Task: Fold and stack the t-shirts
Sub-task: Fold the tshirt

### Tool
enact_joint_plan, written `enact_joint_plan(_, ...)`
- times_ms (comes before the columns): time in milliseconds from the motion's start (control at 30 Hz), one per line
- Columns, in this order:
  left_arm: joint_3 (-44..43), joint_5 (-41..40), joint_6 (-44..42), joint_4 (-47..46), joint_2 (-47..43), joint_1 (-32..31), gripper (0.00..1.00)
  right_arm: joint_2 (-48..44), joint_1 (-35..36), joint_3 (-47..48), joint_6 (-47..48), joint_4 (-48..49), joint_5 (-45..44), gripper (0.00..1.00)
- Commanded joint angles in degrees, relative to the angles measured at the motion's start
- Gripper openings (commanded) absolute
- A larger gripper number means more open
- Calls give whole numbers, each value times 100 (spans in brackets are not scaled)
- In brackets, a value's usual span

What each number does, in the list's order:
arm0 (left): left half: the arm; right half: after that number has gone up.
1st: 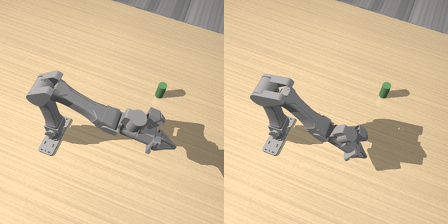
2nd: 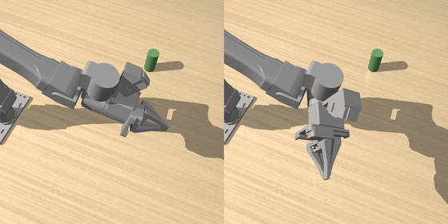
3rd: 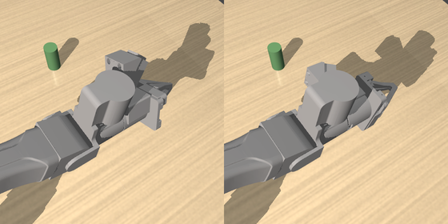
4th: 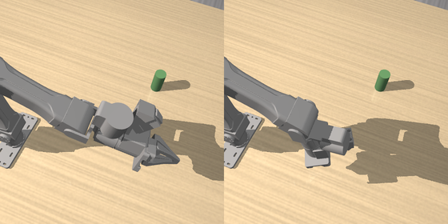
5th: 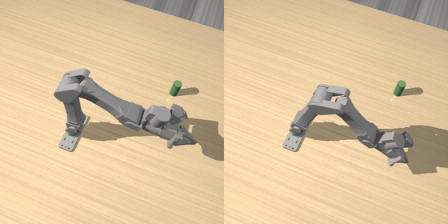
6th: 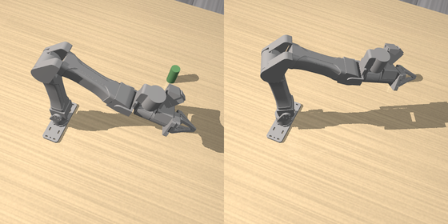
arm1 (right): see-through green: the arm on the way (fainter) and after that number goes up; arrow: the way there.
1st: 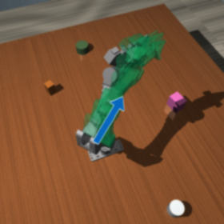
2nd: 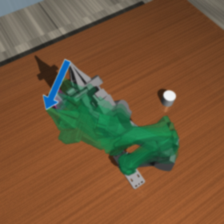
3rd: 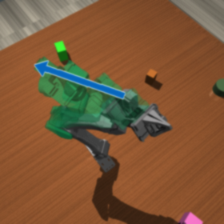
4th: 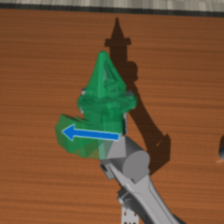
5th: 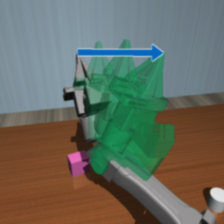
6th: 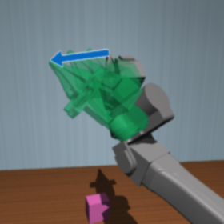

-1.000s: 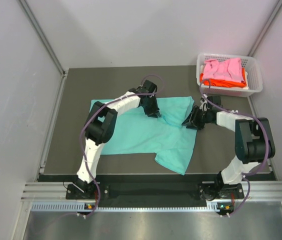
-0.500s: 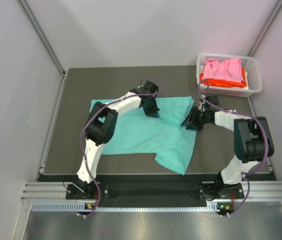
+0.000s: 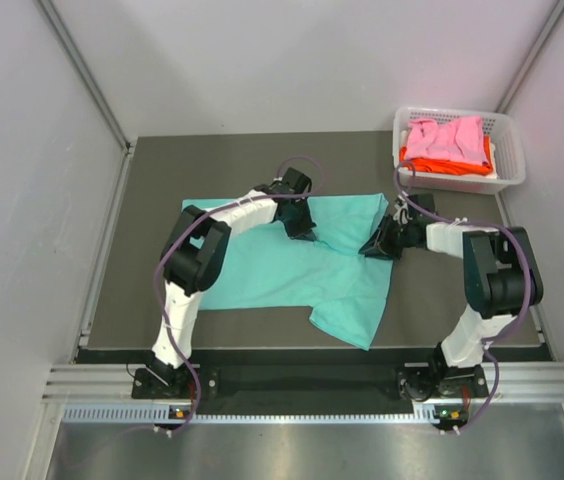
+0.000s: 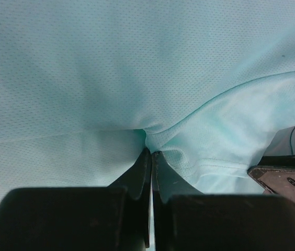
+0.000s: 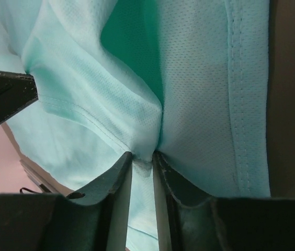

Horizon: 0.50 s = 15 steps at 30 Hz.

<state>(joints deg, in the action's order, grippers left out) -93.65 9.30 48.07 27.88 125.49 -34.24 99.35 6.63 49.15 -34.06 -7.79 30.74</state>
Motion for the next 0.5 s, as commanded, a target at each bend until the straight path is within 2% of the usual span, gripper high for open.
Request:
enact_joint_plan(0,276,159,-70,69,-183,-30,0,164,84,34,-56,234,107,22)
enact_joint_plan(100,391,283,-88,-37,-253,-22,0,102,66,69,31,8,64,1)
enact_joint_plan(300,321,46,-465,77,-332,49,0,-512,84,69,181,-319,-25,0)
enact_joint_plan(467,277,19,-588,139,-297,163,0,-583,163,-343,-433,417,37,0)
